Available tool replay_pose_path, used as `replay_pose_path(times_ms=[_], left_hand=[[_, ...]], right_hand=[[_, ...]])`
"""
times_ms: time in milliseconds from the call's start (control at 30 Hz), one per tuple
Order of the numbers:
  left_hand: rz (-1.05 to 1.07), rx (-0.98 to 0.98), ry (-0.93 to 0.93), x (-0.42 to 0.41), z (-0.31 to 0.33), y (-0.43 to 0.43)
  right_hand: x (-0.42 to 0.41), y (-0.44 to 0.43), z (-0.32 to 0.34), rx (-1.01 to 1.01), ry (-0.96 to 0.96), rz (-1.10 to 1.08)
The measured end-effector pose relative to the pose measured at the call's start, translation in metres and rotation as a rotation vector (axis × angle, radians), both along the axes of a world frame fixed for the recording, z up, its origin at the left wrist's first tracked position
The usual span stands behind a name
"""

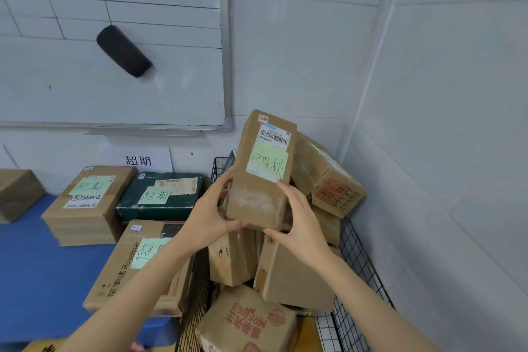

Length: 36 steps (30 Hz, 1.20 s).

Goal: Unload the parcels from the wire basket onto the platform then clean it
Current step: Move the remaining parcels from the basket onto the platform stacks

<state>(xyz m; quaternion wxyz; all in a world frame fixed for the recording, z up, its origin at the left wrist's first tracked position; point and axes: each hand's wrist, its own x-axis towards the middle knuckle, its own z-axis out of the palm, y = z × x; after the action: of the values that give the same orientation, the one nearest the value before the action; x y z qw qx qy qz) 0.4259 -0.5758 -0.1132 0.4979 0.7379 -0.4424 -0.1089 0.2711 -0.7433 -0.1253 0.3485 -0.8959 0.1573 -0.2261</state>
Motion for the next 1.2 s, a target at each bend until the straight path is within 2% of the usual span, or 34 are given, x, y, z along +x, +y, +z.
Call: replay_pose_path(times_ms=[133, 200, 367, 500, 600, 967, 1200], left_hand=[[0.024, -0.099, 0.024, -0.008, 0.016, 0.005], [0.036, -0.146, 0.002, -0.013, 0.025, 0.008], [0.035, -0.221, -0.087, -0.027, 0.044, 0.013], [0.042, -0.215, -0.198, -0.040, 0.056, 0.018], [0.055, -0.194, -0.248, -0.050, 0.063, 0.023], [0.142, -0.162, -0.351, -0.086, 0.076, 0.060], [0.234, -0.154, -0.358, -0.092, 0.083, 0.104]], right_hand=[[-0.006, 0.010, 0.033, 0.169, -0.145, 0.061], [-0.007, 0.015, 0.049, 0.186, -0.200, 0.074], [-0.014, 0.026, 0.080, 0.050, -0.238, 0.038], [-0.026, 0.032, 0.097, -0.173, -0.198, -0.027], [-0.036, 0.035, 0.102, -0.247, -0.205, -0.027], [-0.051, 0.064, 0.102, -0.224, -0.260, 0.008], [-0.042, 0.096, 0.107, -0.174, -0.276, 0.109]])
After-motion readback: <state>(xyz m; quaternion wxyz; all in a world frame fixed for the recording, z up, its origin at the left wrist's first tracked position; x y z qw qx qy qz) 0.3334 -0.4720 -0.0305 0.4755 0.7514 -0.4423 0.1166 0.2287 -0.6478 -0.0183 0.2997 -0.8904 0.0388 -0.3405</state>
